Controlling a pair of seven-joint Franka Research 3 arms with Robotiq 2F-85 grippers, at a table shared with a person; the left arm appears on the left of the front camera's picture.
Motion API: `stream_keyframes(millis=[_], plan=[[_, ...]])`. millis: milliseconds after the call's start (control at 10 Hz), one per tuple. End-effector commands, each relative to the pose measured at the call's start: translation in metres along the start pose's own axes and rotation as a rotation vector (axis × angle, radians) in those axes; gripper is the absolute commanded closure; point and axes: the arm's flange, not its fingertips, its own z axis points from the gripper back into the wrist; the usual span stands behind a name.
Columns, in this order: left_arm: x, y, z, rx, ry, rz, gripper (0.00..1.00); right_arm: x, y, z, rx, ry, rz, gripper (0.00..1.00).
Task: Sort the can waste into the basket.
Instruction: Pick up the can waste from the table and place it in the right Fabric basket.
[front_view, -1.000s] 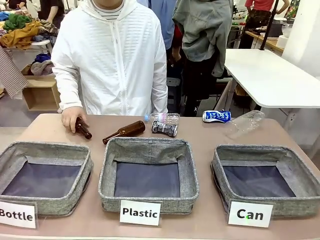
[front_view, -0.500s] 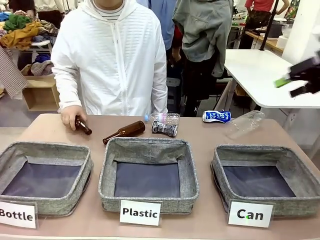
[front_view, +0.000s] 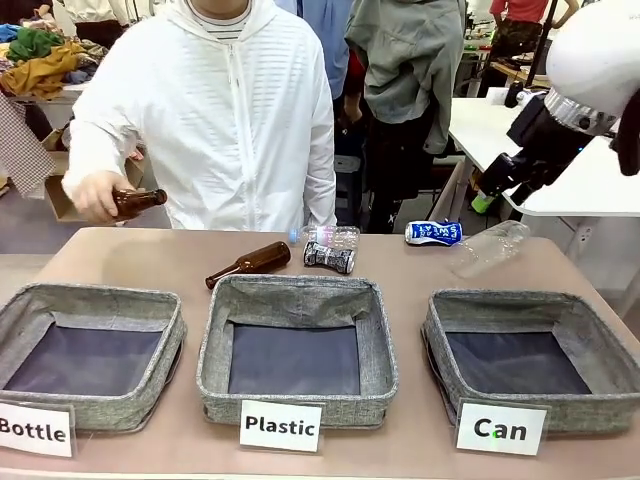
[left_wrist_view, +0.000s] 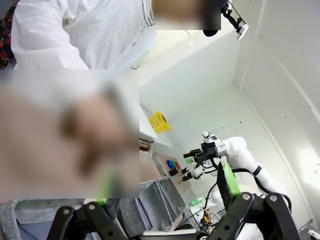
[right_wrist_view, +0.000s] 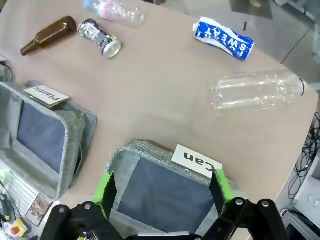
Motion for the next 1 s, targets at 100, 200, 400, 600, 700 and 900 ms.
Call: stream_keyframes(millis=[100, 200, 400, 600, 700, 900], plan=[[-0.001, -0.001, -0.001, -0.022, -0.022, -0.009, 0.00, -0.005, -0.012, 0.012, 0.073, -0.031, -0.043, 0.00], [0.000, 0.000, 0.000, 0.000, 0.000, 0.000, 0.00, -0.002, -0.005, 0.003, 0.015, -0.007, -0.019, 0.00], [0.040, -0.084, 0.045, -0.186, -0.168, 0.025, 0.00, 0.070, -0.036, -0.017, -0.048, 0.101, 0.229, 0.00], [0.044, -0.142, 0.094, -0.222, -0.229, -0.060, 0.00, 0.133, -0.066, -0.042, -0.075, 0.189, 0.577, 0.00], [0.040, -0.157, 0.107, -0.236, -0.220, -0.078, 0.00, 0.153, -0.079, -0.057, -0.108, 0.236, 0.795, 0.00], [0.034, -0.174, 0.137, -0.217, -0.204, -0.137, 0.00, 0.181, -0.087, -0.090, -0.137, 0.175, 1.058, 0.00]])
